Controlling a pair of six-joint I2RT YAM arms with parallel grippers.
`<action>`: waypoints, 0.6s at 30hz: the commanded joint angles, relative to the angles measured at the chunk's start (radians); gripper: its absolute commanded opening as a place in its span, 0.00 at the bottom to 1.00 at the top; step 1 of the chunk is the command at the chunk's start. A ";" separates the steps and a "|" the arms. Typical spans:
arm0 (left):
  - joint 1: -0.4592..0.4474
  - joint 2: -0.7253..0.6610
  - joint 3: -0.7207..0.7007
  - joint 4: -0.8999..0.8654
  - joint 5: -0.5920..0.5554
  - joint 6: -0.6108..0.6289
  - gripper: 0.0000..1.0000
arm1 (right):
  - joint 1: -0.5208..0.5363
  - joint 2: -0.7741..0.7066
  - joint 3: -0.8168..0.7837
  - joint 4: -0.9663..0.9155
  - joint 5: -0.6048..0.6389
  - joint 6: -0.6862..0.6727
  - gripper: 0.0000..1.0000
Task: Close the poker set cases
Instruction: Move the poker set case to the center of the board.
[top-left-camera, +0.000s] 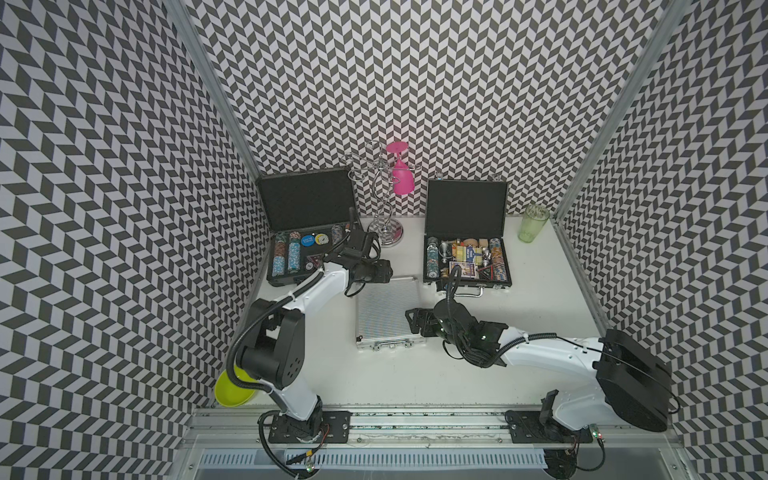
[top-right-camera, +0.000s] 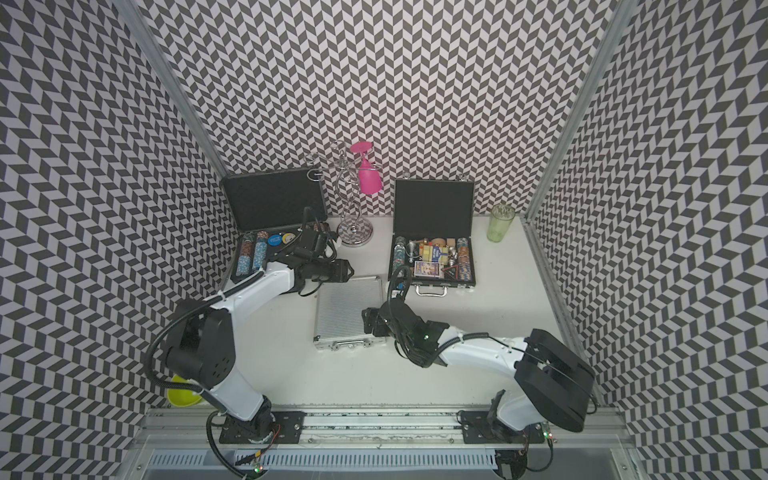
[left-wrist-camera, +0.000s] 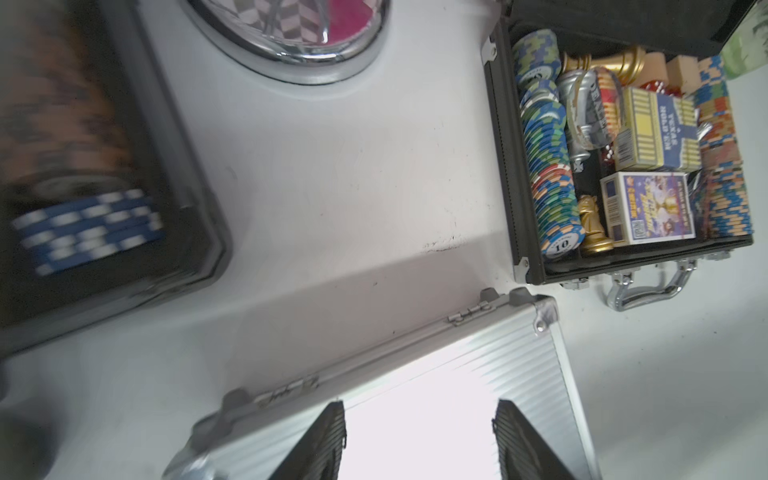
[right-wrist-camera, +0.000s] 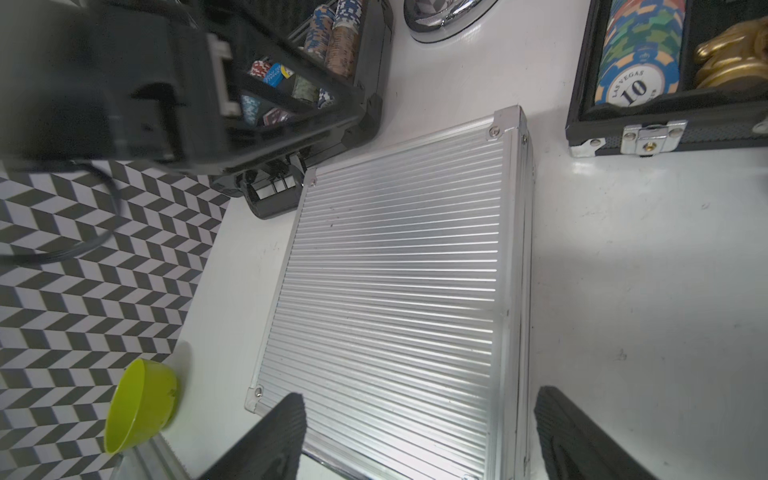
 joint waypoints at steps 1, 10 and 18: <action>0.046 -0.102 -0.102 -0.023 -0.075 -0.074 0.97 | -0.039 0.025 0.040 -0.058 -0.007 -0.075 0.89; 0.139 -0.233 -0.338 0.030 0.022 -0.101 0.98 | -0.117 0.167 0.208 -0.179 -0.196 -0.222 0.91; 0.140 -0.221 -0.418 0.096 0.208 -0.077 0.95 | -0.127 0.243 0.236 -0.151 -0.276 -0.224 0.91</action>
